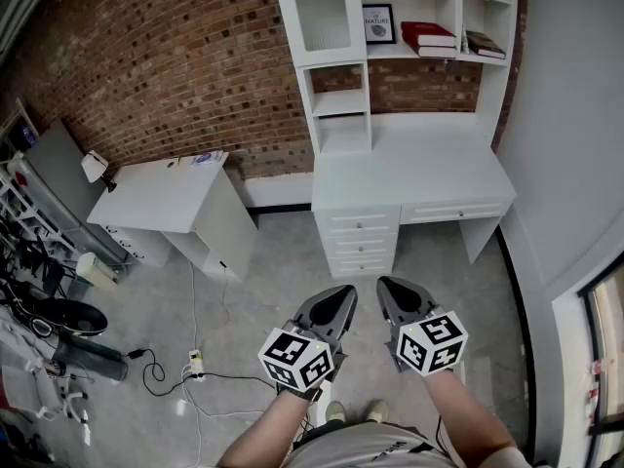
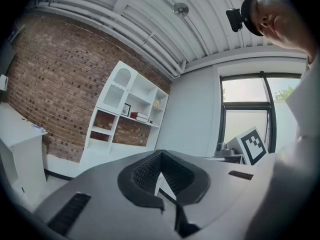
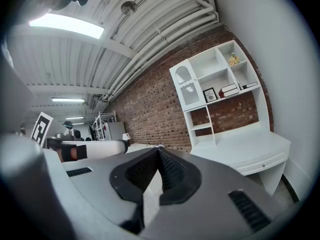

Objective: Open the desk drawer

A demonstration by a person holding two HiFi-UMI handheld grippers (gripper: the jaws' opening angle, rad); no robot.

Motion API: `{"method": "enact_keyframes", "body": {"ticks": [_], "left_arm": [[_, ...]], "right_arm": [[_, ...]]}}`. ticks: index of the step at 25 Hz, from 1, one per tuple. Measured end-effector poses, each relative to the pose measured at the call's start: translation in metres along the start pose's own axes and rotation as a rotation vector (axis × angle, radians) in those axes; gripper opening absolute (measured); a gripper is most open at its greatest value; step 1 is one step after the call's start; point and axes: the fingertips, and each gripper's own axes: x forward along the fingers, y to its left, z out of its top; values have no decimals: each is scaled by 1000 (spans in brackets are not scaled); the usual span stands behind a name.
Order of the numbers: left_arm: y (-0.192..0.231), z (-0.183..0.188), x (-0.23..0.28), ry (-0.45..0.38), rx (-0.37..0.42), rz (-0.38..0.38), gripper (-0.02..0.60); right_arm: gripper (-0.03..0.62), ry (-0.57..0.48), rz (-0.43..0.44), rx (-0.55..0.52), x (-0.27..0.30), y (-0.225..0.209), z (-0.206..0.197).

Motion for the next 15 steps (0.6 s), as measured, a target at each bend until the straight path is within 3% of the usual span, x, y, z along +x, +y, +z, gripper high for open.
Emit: {"method": "enact_keyframes", "body": {"ticks": [11,15], "left_arm": [[-10,-2,11,9,14,26,11],[-13,-7,14,16,16,30,12]], "right_arm": [[17,-9,21,-11,-9,-11,9],[17,-23,48,38,-13,-13,9]]}}
